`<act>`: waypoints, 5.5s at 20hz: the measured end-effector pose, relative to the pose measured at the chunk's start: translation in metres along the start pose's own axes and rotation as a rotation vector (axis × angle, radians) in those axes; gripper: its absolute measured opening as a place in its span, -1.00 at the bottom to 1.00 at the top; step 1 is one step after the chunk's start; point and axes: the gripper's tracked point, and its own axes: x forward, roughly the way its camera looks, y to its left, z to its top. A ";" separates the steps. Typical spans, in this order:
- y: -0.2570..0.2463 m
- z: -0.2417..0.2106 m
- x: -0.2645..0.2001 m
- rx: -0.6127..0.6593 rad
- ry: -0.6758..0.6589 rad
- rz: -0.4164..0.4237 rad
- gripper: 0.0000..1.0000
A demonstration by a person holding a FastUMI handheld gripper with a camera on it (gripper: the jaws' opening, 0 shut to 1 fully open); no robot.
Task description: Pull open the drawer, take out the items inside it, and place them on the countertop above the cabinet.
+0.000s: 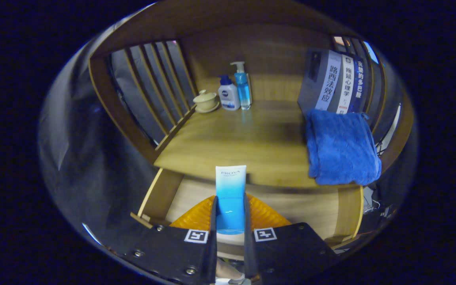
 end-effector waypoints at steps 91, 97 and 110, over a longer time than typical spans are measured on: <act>-0.033 -0.047 0.051 0.002 -0.539 -0.265 0.99; -0.034 -0.041 0.057 0.005 -0.545 -0.265 0.99; -0.034 -0.042 0.053 -0.046 -0.617 -0.269 0.99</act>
